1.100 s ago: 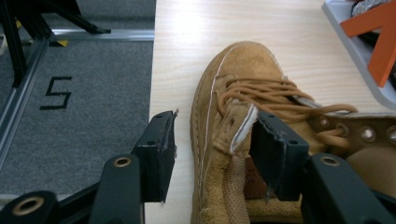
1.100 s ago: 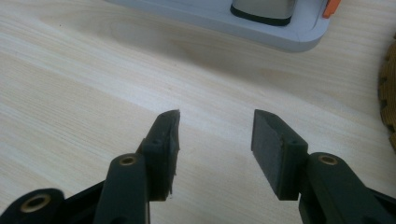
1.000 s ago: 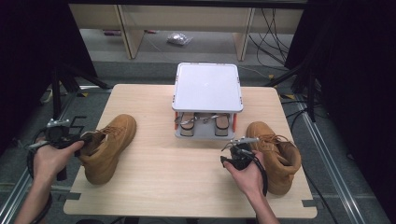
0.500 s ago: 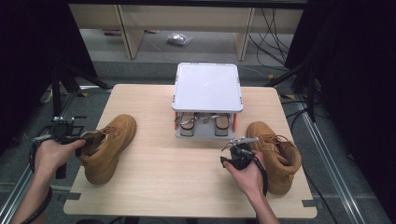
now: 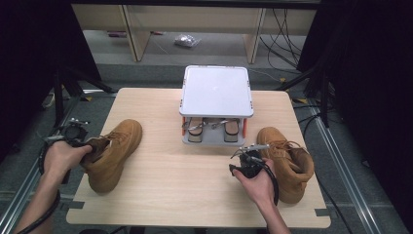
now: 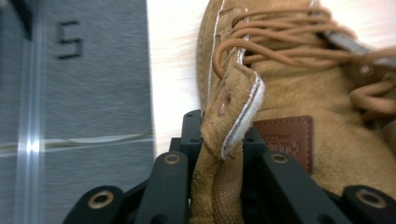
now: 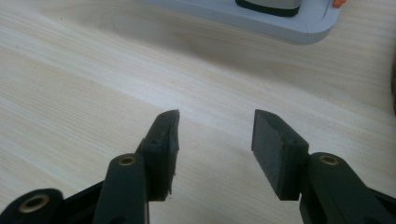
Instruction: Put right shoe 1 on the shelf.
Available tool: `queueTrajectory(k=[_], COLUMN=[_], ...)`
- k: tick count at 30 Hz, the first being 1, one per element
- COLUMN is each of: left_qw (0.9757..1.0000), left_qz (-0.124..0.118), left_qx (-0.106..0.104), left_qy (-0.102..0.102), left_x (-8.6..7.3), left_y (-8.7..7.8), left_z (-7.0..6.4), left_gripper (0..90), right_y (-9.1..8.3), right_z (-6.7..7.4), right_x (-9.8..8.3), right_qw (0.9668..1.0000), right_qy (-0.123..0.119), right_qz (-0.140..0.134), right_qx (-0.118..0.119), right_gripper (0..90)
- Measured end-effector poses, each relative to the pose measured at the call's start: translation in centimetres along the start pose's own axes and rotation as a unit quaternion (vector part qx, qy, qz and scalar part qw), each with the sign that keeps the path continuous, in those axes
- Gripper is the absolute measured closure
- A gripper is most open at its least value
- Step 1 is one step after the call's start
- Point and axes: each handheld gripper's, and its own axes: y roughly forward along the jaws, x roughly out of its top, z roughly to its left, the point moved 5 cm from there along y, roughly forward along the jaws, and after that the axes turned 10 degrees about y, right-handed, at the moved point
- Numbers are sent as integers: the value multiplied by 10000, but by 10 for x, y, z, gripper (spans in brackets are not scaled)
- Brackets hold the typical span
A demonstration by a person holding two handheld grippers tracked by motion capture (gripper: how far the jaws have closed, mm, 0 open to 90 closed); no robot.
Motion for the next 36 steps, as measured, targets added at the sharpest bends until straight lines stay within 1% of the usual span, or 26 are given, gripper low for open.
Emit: queueTrajectory(k=[2,4,5,6,7,8,9,10,12,13,15,16,17,18,19,20,21,22,23,24,25,27,29,30,32,36], left_qw=[9997,9991,9986,9990,9985,9984,9980,9971,9968,9938,9929,9922,9902,9896,9887,9880,9872,9862,9853,9851,9843,9846,9842,9837,9830,9816], left_qz=[62,-5,-64,-45,-34,0,67,131,-66,-84,-109,-155,-182,-192,-181,-215,-207,-187,-226,-217,-246,-257,-268,-233,-232,-281], left_qx=[111,225,295,244,296,304,312,378,386,549,550,573,661,676,704,739,755,786,801,796,826,823,828,826,854,923], left_qy=[186,355,433,363,459,483,540,655,692,968,1046,1092,1217,1255,1313,1340,1388,1442,1494,1507,1543,1518,1545,1578,1610,1646], left_x=[3,5,6,7,8,9,9,11,13,17,21,22,26,28,29,31,33,35,38,39,41,43,44,45,46,49], left_y=[-1,-2,-1,-2,-2,-2,-3,-4,-2,-4,-6,-7,-9,-10,-11,-11,-12,-12,-13,-14,-14,-15,-15,-15,-16,-18], left_z=[-4,-4,-3,-5,-4,-6,-8,-10,-12,-10,-13,-14,-16,-17,-18,-18,-19,-19,-20,-21,-22,-23,-23,-23,-23,-24], left_gripper=[797,808,813,821,825,828,831,832,835,835,837,838,839,841,842,842,843,843,843,844,844,844,845,845,845,846], right_y=[0,-1,0,0,0,0,0,-1,0,-1,0,1,1,1,1,0,0,-1,-2,-2,-1,-1,-1,-2,0,0], right_z=[-1,-2,-4,-4,-6,-7,-6,-6,-6,-5,-6,-7,-6,-5,-8,-8,-8,-8,-7,-5,-7,-6,-7,-4,-8,-8], right_x=[0,-1,-1,-1,-1,-1,-1,-1,-1,-1,0,-1,-1,-2,-1,-1,-1,0,0,-1,0,-1,-1,-2,0,0], right_qw=[10000,10000,10000,10000,10000,9999,10000,10000,10000,10000,10000,9999,9999,9999,9999,9999,9999,9999,10000,9998,10000,10000,10000,9996,10000,10000], right_qy=[8,22,-29,10,-70,-75,39,38,42,33,-32,-43,25,87,-57,9,-5,-11,41,159,-2,93,38,277,27,7], right_qz=[-4,13,-21,-35,-31,-53,-5,-4,-10,-15,-67,-43,-33,-22,-39,-19,-23,-46,-48,-12,-78,-34,-49,20,-78,-72], right_qx=[-8,-26,-11,-32,-53,-51,-35,-59,-34,-43,-33,-144,-132,-134,-136,-120,-151,-111,-77,-95,-6,-9,-24,-8,-35,-33], right_gripper=[515,515,514,514,514,513,514,513,512,512,512,511,511,511,511,511,511,511,511,512,511,511,511,511,512,511])
